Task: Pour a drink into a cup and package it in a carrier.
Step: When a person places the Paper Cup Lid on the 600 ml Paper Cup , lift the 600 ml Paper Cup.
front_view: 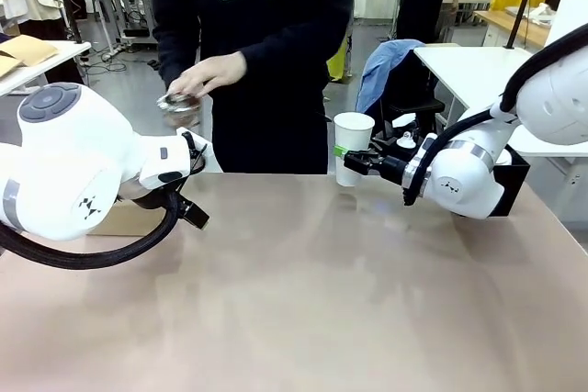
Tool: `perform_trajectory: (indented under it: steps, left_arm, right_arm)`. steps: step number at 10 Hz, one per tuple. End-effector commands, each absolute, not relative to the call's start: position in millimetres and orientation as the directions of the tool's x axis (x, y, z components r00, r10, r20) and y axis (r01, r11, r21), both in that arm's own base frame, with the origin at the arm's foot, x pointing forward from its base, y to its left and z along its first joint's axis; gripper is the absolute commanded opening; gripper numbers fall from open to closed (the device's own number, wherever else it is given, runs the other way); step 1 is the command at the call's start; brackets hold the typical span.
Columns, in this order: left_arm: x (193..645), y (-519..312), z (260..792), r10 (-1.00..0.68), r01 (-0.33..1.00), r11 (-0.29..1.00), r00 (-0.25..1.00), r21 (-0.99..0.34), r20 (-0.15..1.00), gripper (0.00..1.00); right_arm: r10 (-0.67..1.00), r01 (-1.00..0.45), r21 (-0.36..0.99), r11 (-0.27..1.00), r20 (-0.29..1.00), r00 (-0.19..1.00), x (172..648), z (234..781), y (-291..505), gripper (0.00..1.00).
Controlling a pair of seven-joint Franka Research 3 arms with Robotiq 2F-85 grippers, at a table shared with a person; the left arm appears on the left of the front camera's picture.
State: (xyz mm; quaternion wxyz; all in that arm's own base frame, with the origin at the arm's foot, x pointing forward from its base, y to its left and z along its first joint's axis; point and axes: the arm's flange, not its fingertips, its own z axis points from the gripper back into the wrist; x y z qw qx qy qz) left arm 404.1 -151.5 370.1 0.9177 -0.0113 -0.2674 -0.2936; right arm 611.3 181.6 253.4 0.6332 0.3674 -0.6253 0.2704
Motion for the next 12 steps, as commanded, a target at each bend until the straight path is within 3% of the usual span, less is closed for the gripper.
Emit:
perform_trajectory:
  steps: [1, 12]
  left_arm:
    - [403.6, -151.8, 370.4, -0.533, 0.546, 0.827, 0.684, 0.136, 0.498, 1.00]
    - [403.6, -151.8, 370.4, -0.533, 0.546, 0.827, 0.684, 0.136, 0.498, 1.00]
  right_arm:
    - [-0.114, -0.799, 0.125, 0.588, 0.991, 0.071, 610.6, 254.9, 184.3, 0.80]
    - [-0.114, -0.799, 0.125, 0.588, 0.991, 0.071, 610.6, 254.9, 184.3, 0.80]
